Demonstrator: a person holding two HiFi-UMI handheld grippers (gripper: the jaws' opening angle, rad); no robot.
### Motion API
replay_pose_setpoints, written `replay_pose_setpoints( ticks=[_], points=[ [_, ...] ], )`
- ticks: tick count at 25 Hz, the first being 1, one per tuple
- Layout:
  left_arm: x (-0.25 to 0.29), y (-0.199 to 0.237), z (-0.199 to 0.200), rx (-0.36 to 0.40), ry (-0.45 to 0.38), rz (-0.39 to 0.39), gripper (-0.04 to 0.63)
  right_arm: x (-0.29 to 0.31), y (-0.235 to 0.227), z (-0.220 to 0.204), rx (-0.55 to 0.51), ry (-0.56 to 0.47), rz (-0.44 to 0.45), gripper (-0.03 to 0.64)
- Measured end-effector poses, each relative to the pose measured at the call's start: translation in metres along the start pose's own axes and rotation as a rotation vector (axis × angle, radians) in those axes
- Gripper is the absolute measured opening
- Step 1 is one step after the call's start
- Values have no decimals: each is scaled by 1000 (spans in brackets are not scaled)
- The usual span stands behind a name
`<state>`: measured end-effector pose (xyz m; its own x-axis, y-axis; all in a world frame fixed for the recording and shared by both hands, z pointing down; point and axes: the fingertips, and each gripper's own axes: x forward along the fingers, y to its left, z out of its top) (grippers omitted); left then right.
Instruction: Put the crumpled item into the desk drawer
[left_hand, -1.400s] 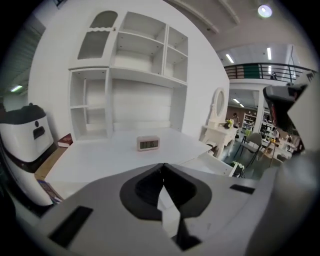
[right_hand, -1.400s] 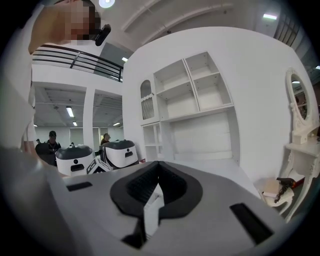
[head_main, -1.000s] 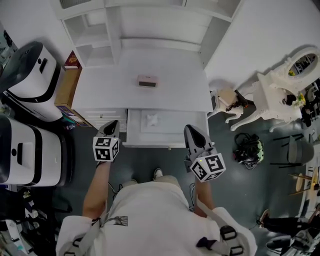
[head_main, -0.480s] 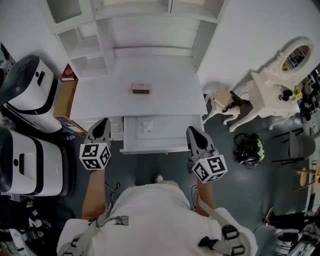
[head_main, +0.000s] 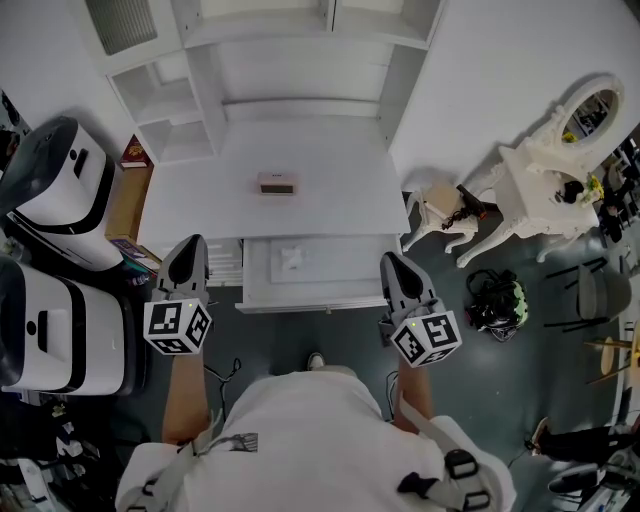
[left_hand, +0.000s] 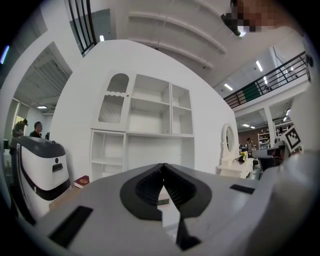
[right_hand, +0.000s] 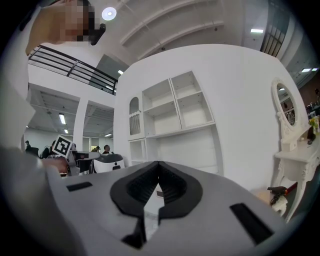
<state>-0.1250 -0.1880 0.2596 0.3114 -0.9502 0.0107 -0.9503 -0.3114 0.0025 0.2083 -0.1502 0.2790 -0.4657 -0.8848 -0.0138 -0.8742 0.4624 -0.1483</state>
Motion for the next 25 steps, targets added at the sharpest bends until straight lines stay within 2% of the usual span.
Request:
replay_pose_setpoints(
  ticks=[13, 17, 25],
  points=[
    [-56, -5, 37, -12, -118, 53, 15, -2, -3, 6, -6, -7, 33, 9],
    [-76, 6, 37, 18, -121, 103, 15, -14, -2, 7, -9, 9, 17, 9],
    [-99, 10, 15, -36, -81, 144, 15, -27, 1, 10, -18, 28, -4, 9]
  ],
)
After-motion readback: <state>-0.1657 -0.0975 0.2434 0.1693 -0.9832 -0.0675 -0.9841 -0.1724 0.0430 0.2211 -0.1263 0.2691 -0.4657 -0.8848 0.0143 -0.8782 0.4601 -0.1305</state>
